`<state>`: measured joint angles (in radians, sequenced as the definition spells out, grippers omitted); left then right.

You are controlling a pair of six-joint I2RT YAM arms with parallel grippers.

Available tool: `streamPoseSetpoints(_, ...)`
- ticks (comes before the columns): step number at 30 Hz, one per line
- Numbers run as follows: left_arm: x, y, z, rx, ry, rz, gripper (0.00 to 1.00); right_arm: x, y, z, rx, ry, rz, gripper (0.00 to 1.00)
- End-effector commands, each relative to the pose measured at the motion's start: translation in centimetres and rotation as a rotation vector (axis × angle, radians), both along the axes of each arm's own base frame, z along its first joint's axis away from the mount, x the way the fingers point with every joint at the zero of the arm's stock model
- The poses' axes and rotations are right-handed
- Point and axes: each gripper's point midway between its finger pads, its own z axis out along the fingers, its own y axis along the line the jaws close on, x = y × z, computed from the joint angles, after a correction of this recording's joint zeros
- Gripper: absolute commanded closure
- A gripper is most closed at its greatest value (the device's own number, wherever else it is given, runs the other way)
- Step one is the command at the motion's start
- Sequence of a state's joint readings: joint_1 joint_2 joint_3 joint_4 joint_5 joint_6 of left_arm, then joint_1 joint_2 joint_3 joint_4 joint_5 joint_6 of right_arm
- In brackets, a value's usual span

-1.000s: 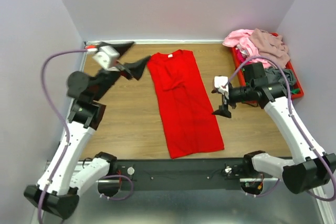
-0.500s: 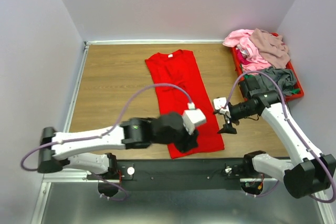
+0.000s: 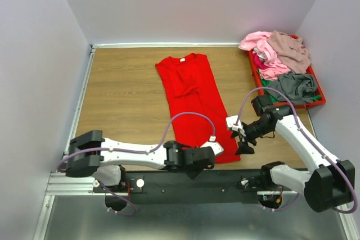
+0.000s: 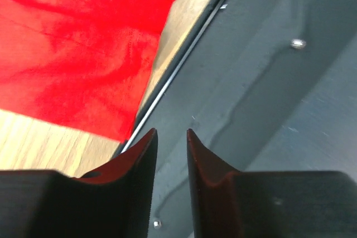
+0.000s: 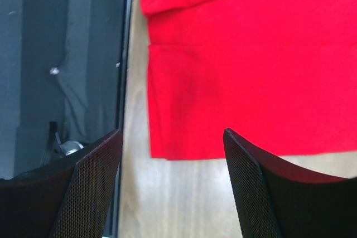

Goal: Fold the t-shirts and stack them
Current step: Fold the tshirt

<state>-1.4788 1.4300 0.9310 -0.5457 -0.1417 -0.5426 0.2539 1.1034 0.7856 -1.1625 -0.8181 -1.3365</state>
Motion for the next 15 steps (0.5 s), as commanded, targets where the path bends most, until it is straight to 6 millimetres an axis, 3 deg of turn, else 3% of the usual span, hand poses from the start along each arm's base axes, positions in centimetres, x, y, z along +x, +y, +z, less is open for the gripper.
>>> streamPoseSetpoints(1,1.1,0.0,-2.8,0.074,-0.057,0.004,0.66,-0.8,-0.4,-1.6,-0.017,0.011,0.03,0.21)
streamPoseSetpoints(5,2.1,0.2,-3.7,0.126,-0.106,0.033,0.66,-0.7,-0.6,-1.7,-0.021,-0.005,0.044,0.21)
streamPoseSetpoints(15,3.0,0.0,-3.5,0.127,-0.148,0.05,0.66,-1.0,-0.7,-2.2,-0.029,-0.016,0.097,0.21)
